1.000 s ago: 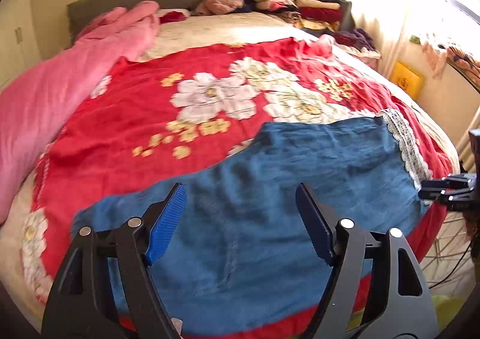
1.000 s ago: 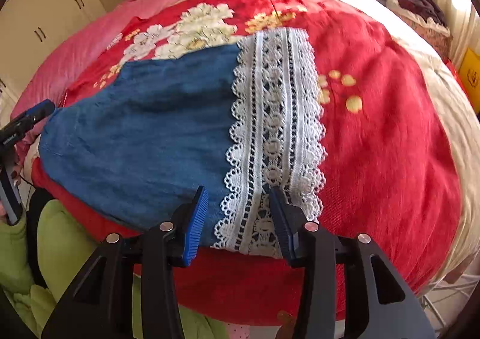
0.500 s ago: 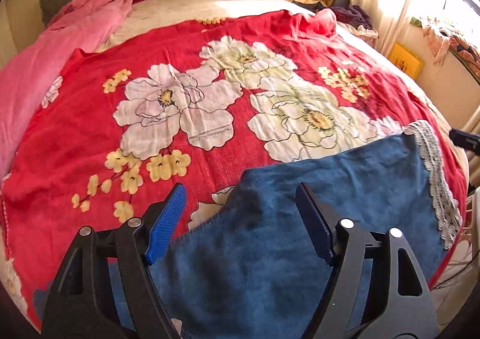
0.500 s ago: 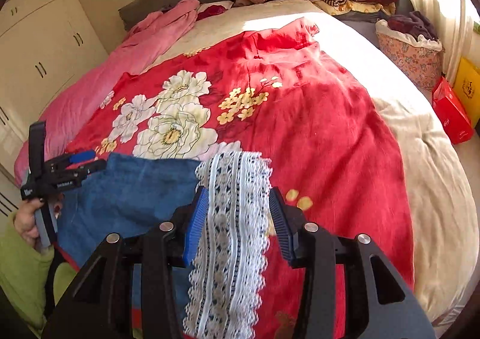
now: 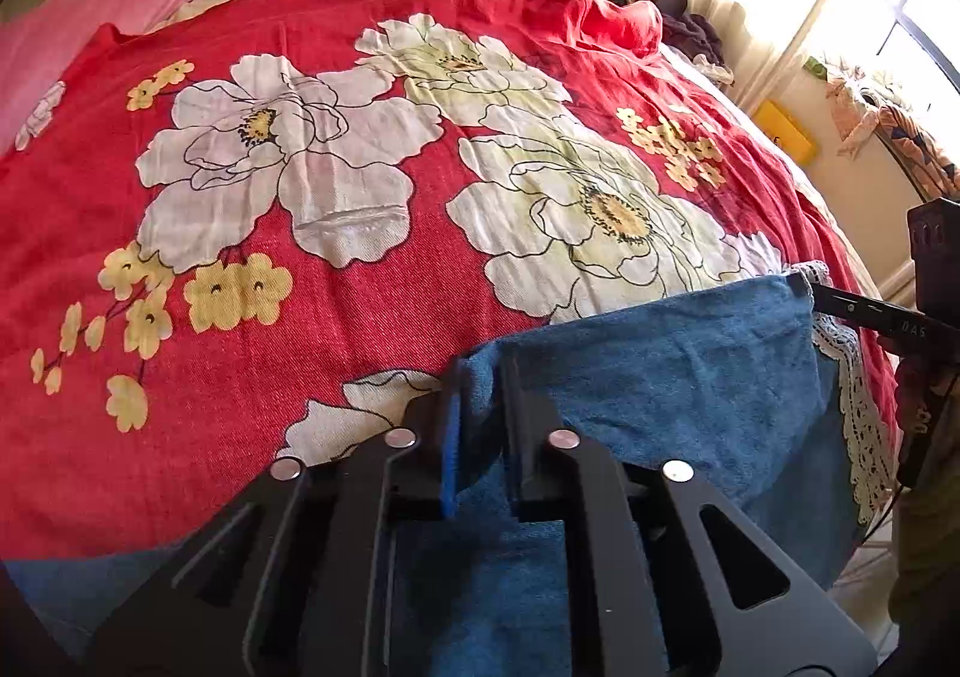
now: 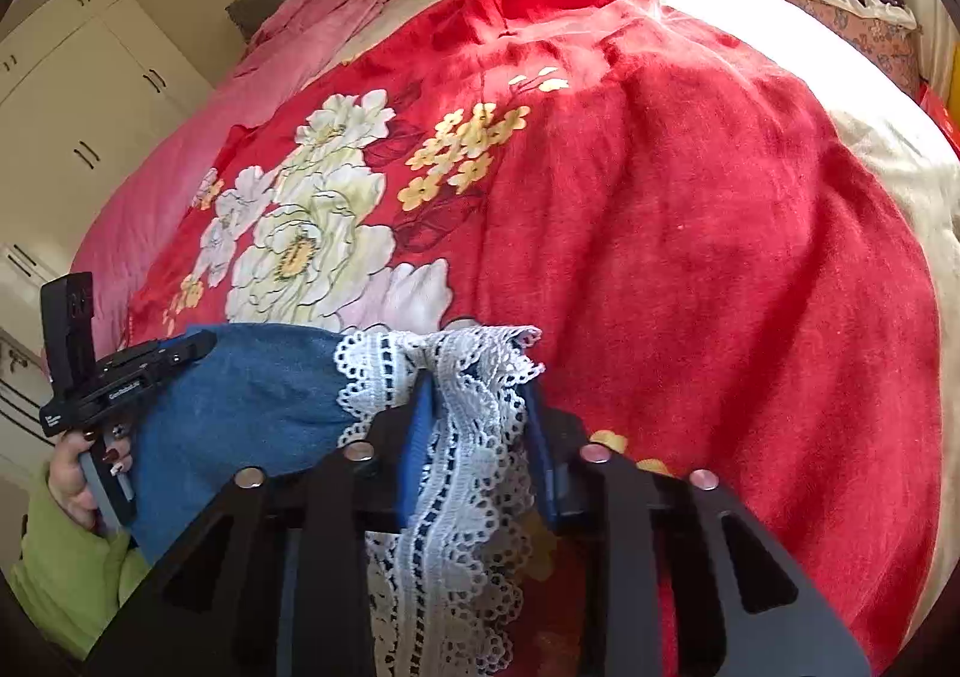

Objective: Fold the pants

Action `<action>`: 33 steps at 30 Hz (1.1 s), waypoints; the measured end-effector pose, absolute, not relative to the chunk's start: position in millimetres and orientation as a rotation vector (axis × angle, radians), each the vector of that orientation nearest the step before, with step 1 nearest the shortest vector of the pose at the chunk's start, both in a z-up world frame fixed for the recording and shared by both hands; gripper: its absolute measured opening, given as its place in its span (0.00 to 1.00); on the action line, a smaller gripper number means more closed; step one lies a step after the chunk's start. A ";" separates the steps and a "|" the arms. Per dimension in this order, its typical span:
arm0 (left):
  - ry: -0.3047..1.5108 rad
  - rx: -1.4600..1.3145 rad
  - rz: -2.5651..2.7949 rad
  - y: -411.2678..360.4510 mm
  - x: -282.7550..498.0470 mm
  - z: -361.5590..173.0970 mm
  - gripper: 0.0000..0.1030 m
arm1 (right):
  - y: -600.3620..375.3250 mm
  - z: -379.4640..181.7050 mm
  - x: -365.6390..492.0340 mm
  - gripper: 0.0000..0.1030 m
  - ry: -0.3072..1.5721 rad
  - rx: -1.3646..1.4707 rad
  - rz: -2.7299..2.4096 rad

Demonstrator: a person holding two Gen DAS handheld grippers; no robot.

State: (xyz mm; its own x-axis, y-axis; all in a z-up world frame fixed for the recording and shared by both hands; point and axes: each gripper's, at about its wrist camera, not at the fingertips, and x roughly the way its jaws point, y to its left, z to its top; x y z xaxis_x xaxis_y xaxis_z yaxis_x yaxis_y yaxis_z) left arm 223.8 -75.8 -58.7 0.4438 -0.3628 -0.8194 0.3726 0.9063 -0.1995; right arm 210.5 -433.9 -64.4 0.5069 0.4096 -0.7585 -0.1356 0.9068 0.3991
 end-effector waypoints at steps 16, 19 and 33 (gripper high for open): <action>0.949 0.169 -0.338 -95.4 233.1 -69.0 0.04 | -411.0 -63.6 237.8 0.16 0.939 0.024 0.260; 0.926 0.174 -0.348 -91.7 230.9 -69.4 0.07 | -415.3 -64.7 237.5 0.19 0.928 0.044 0.239; 0.790 0.132 -0.254 -31.2 151.0 -10.4 0.64 | -433.7 -11.2 139.6 0.45 0.782 0.052 0.170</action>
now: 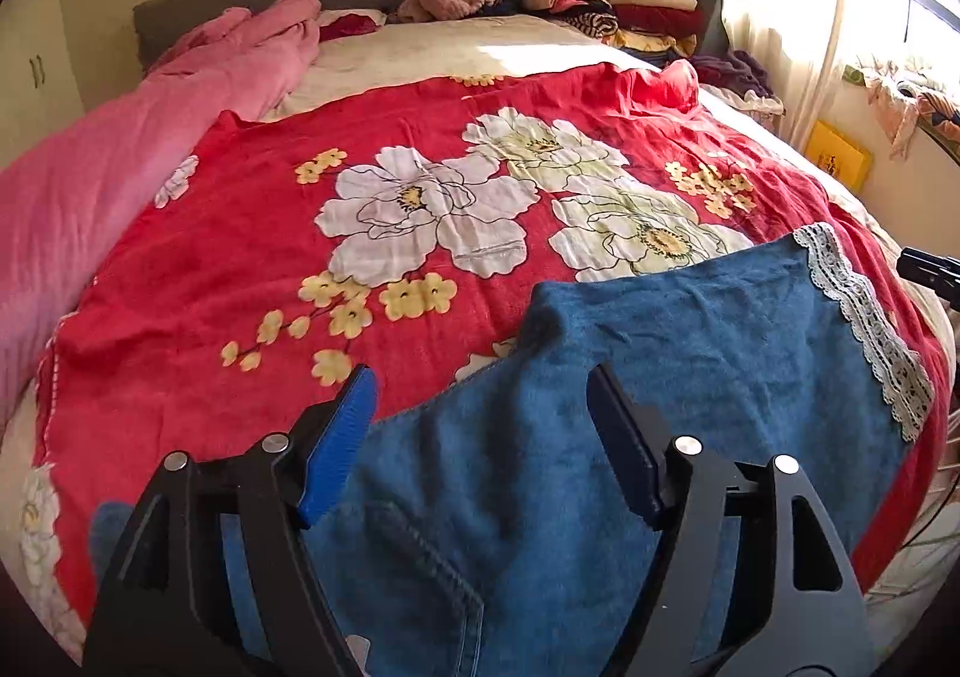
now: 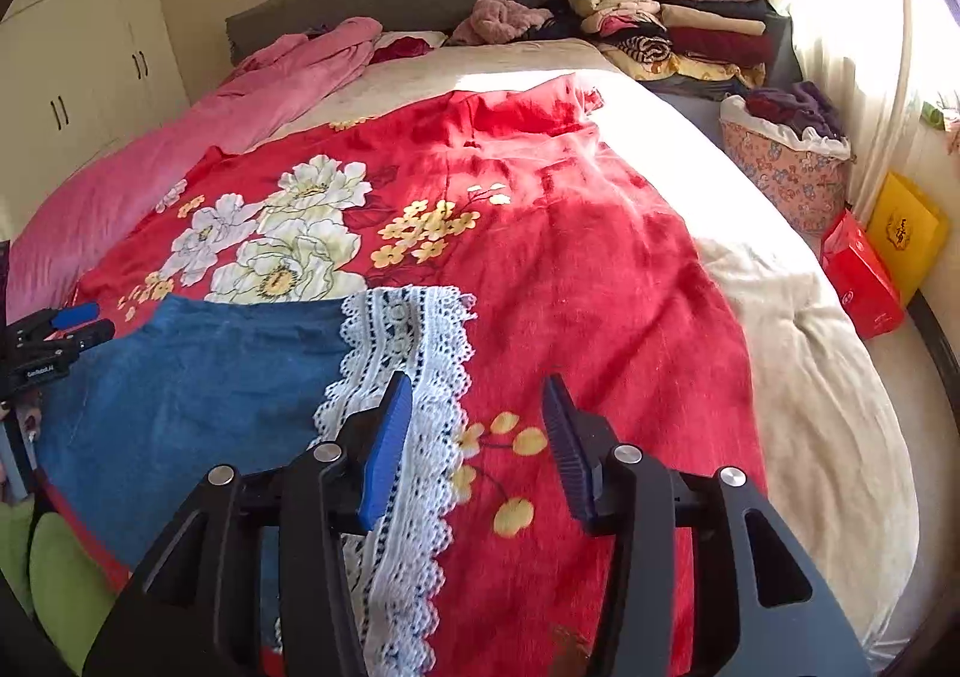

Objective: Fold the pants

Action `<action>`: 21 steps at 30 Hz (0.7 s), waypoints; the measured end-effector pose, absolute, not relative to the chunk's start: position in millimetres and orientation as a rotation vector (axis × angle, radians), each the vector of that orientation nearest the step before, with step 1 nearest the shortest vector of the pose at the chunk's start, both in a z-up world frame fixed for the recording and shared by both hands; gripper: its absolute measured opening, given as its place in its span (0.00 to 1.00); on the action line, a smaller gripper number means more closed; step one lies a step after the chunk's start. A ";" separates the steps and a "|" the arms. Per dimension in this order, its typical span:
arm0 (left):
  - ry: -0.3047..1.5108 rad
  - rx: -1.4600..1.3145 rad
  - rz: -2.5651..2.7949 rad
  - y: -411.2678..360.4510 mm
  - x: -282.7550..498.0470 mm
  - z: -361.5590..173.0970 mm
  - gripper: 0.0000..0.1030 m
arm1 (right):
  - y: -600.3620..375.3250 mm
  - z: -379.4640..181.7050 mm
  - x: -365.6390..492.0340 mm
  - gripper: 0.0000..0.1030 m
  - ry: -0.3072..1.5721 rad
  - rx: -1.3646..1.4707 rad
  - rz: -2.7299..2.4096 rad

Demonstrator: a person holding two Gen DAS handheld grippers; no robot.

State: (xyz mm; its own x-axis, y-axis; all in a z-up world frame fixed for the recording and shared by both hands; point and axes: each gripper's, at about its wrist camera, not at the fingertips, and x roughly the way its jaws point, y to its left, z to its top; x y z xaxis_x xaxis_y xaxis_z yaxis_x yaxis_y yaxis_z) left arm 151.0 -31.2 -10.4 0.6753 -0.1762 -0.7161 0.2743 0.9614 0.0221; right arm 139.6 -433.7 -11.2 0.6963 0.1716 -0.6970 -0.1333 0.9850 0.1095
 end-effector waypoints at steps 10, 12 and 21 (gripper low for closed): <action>0.864 0.068 -0.115 0.6 107.9 -32.6 0.85 | -336.2 -24.4 117.9 0.60 0.831 -0.047 0.361; 0.906 0.074 -0.089 1.8 109.2 -43.4 0.85 | -327.7 -29.2 116.4 0.61 0.845 -0.054 0.370; 0.962 -0.055 -0.087 28.8 116.7 -62.0 0.87 | -353.9 -70.9 109.8 0.64 0.986 -0.207 0.182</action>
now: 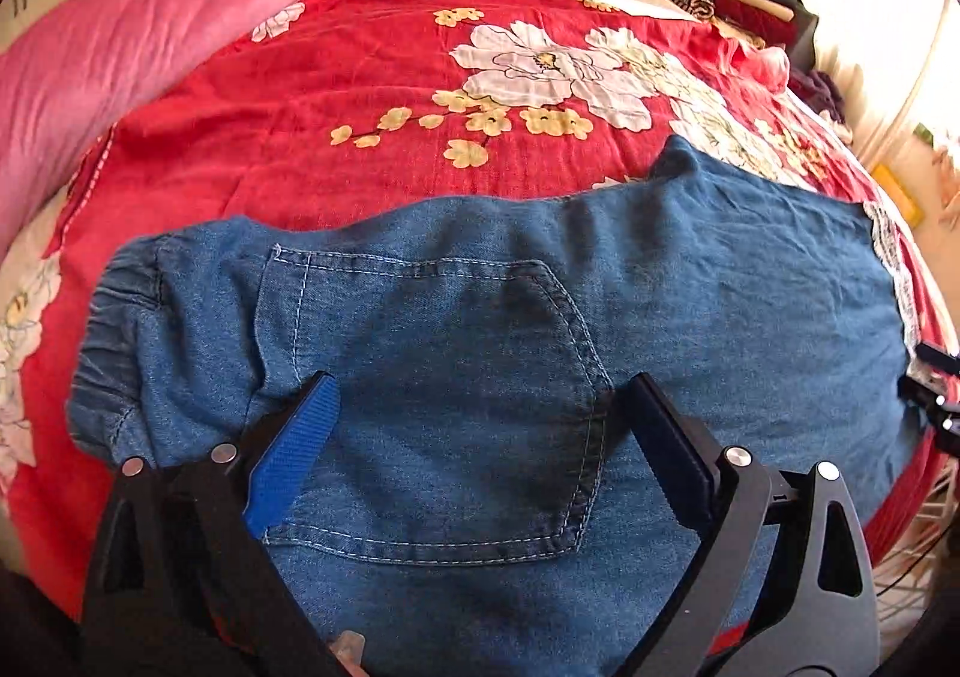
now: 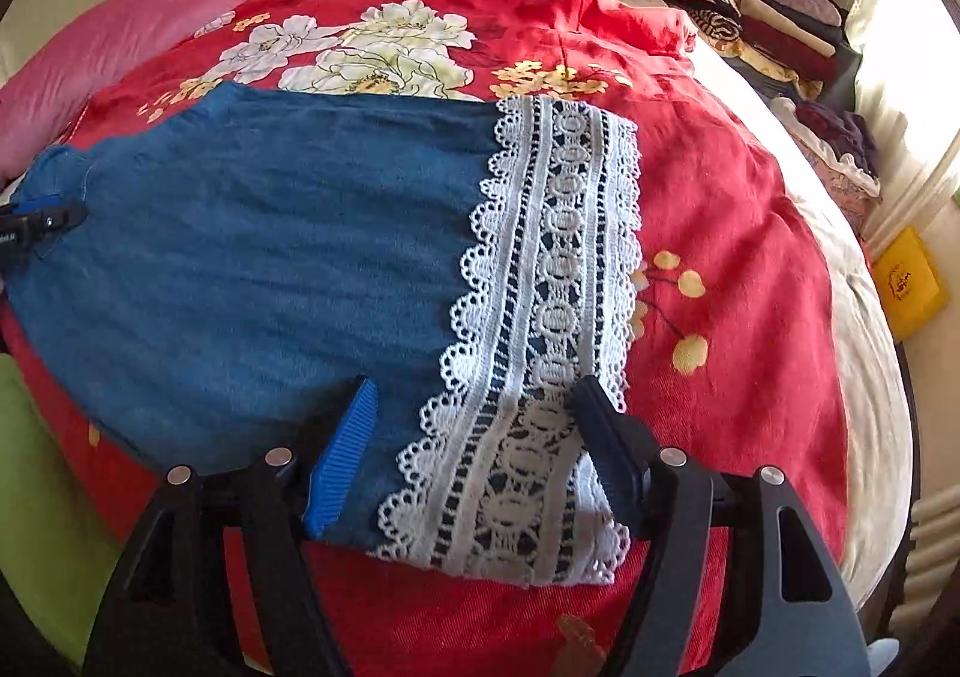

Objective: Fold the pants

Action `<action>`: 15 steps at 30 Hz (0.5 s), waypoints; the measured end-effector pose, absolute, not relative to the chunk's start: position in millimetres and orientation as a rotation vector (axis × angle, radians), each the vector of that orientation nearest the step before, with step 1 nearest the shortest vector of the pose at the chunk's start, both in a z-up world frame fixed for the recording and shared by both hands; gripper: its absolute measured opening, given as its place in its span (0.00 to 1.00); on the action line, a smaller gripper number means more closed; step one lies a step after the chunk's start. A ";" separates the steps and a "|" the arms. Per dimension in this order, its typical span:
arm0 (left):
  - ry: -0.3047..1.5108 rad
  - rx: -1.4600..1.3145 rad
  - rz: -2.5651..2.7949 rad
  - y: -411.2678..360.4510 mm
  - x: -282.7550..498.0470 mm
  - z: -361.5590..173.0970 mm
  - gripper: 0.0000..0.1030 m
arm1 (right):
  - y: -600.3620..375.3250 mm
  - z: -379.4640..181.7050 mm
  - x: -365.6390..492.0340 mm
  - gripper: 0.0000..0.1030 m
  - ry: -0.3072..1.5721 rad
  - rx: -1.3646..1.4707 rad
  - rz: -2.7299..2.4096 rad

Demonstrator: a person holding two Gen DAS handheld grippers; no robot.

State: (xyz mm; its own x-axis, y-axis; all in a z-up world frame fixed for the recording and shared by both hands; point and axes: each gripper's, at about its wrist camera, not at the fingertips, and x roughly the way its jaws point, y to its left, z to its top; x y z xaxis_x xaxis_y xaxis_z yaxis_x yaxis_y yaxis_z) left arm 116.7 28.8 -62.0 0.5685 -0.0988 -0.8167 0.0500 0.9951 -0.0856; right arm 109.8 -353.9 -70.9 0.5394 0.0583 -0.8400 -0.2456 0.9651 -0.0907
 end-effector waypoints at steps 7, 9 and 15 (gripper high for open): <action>0.929 -0.068 -0.092 29.7 109.8 -52.9 0.87 | -361.5 -58.8 109.5 0.66 0.965 -0.112 0.213; 0.905 -0.068 -0.113 27.7 101.6 -42.7 0.87 | -365.0 -45.8 102.1 0.66 0.933 -0.063 0.232; 0.875 -0.001 -0.183 -0.2 81.4 -26.7 0.90 | -363.5 -25.0 87.4 0.71 0.884 -0.007 0.265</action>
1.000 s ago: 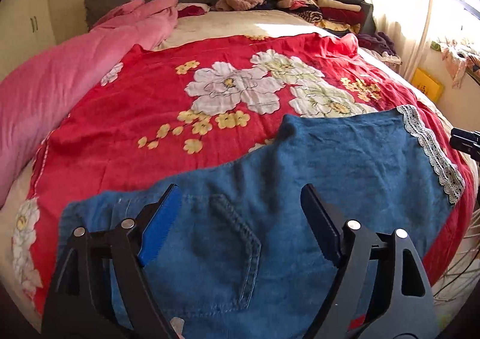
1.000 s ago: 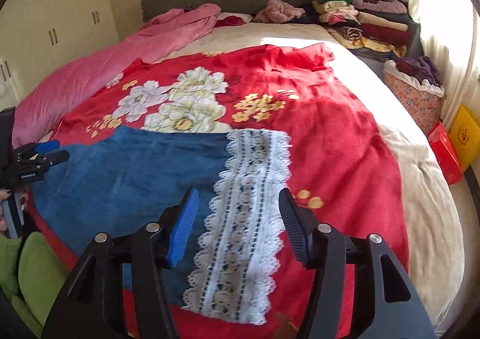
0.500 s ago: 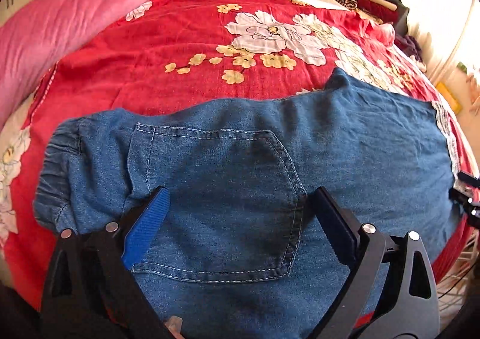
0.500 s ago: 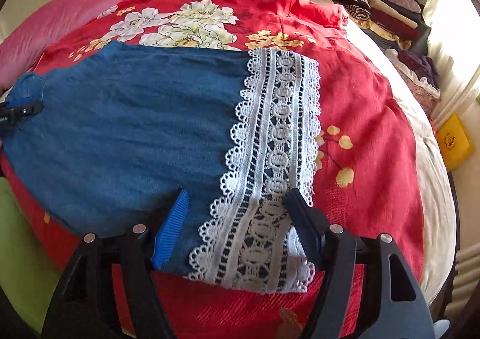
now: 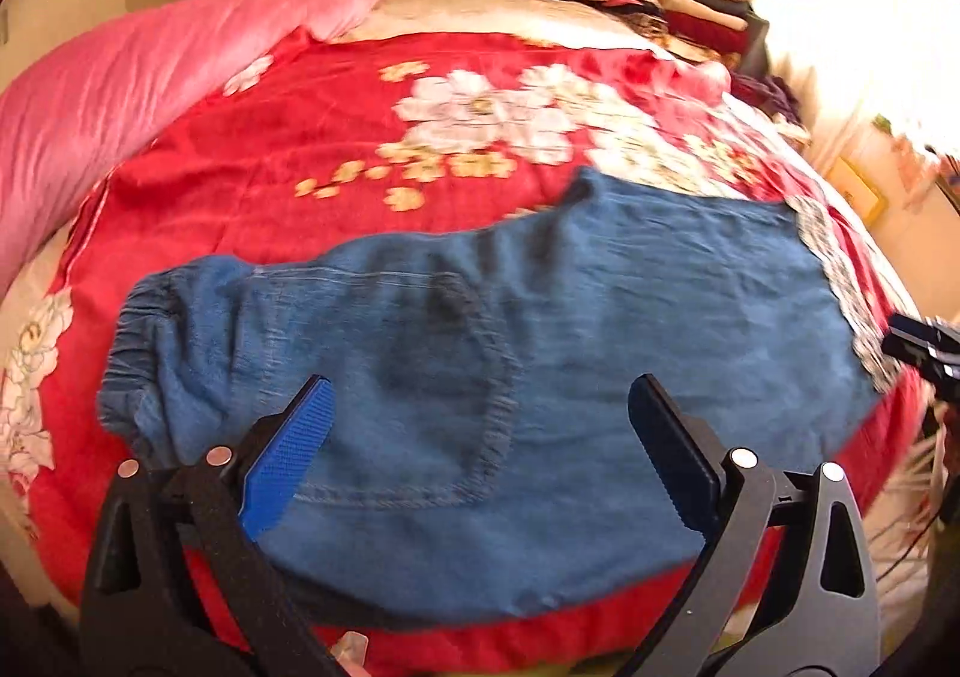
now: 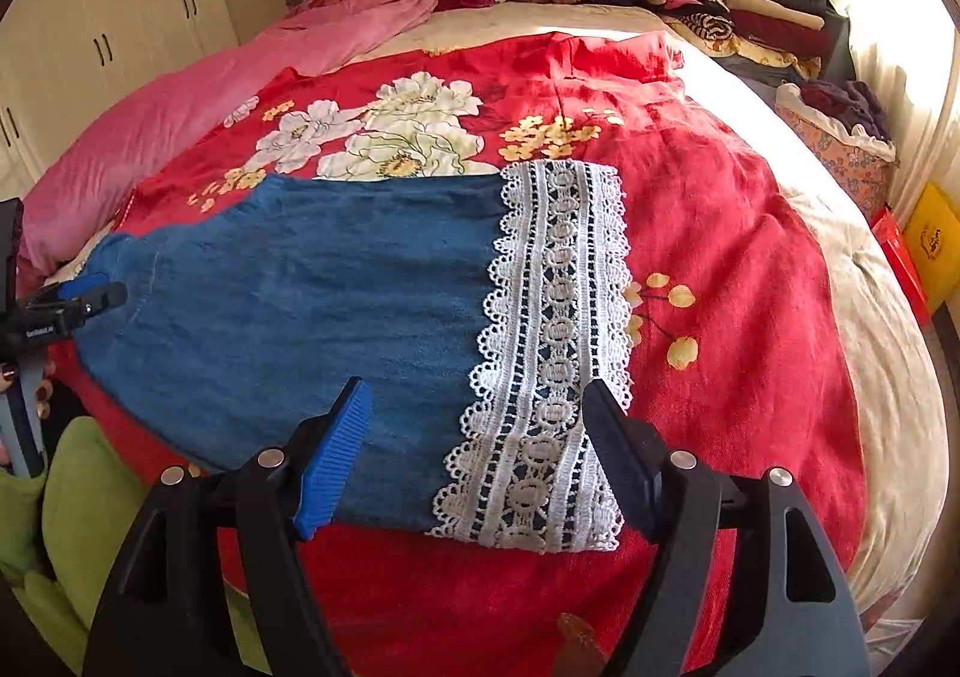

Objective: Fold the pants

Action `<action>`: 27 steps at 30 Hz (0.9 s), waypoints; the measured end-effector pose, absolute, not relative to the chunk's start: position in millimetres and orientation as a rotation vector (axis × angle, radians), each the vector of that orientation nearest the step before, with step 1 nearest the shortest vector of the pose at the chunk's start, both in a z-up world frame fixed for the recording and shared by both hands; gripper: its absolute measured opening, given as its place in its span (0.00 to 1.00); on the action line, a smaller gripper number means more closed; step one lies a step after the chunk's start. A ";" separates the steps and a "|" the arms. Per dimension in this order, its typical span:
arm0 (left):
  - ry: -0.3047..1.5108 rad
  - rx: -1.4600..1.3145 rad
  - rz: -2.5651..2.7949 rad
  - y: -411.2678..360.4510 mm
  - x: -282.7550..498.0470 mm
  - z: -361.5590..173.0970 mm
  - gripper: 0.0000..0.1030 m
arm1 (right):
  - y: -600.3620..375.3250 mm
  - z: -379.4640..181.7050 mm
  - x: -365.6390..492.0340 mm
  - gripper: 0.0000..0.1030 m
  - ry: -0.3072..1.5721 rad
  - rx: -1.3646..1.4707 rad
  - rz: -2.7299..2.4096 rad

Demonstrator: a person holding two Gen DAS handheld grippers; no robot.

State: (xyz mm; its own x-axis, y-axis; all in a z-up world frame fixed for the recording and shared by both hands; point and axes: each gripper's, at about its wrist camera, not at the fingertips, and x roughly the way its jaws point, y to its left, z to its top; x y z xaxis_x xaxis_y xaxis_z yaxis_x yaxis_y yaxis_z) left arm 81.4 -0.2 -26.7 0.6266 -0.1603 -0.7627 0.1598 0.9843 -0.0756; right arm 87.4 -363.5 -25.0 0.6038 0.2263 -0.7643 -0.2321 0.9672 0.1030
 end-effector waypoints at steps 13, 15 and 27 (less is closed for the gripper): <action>0.914 0.188 -0.294 -70.7 57.4 -43.2 0.91 | -333.5 -19.2 69.6 0.76 0.853 -0.048 0.345; 0.932 0.213 -0.299 -76.1 57.5 -49.3 0.91 | -331.8 -27.2 71.6 0.76 0.882 -0.052 0.347; 0.982 0.243 -0.322 -81.1 54.3 -62.6 0.91 | -335.2 -62.3 72.6 0.76 1.002 -0.075 0.310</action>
